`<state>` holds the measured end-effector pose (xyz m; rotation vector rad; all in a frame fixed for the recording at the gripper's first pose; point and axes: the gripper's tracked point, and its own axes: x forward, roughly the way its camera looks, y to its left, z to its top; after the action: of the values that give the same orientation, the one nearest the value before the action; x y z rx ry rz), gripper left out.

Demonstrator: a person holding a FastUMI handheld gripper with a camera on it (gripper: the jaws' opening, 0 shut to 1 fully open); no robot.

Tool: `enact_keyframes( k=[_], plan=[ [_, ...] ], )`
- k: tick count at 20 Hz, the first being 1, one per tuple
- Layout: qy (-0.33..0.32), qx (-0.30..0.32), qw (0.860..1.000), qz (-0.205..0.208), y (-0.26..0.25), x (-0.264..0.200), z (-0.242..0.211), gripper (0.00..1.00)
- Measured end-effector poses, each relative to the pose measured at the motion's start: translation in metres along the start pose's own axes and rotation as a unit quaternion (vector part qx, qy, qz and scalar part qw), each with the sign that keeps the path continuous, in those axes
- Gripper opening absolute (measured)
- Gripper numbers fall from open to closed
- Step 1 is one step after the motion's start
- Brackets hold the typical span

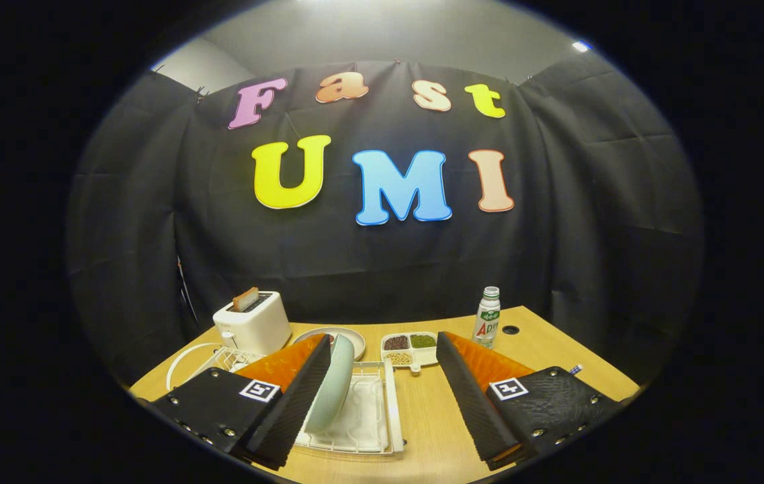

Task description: Take the plate from the dish rack, then take the spoon from the basket and place it into the plate.

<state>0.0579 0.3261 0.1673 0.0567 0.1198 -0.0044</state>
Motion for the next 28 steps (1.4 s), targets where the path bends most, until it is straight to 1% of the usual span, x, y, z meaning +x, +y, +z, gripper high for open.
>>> enact_keyframes(
  k=[5, 8, 12, 16, 18, 21, 23, 24, 25, 26, 27, 28],
  plan=[
    [0.051, 0.001, 0.999, -0.012, 0.016, 0.035, -0.034, 0.98],
    [0.082, 0.001, 0.997, -0.005, 0.026, 0.052, -0.051, 0.98],
    [0.136, -0.004, 0.991, -0.004, 0.03, 0.07, -0.08, 0.98],
    [0.167, 0.007, 0.986, 0.017, 0.041, 0.082, -0.099, 0.98],
    [0.18, 0.014, 0.983, 0.025, 0.045, 0.088, -0.105, 0.94],
    [0.202, 0.031, 0.978, 0.037, 0.054, 0.095, -0.116, 0.93],
    [0.209, 0.039, 0.976, 0.044, 0.061, 0.1, -0.12, 0.68],
    [0.213, 0.039, 0.975, 0.042, 0.062, 0.101, -0.122, 0.64],
    [0.219, 0.04, 0.974, 0.04, 0.062, 0.101, -0.124, 0.64],
    [0.219, 0.038, 0.975, 0.03, 0.059, 0.1, -0.124, 0.56],
    [0.224, 0.038, 0.973, 0.024, 0.056, 0.103, -0.127, 0.42],
    [0.226, 0.038, 0.973, 0.015, 0.053, 0.103, -0.129, 0.42]
  ],
)
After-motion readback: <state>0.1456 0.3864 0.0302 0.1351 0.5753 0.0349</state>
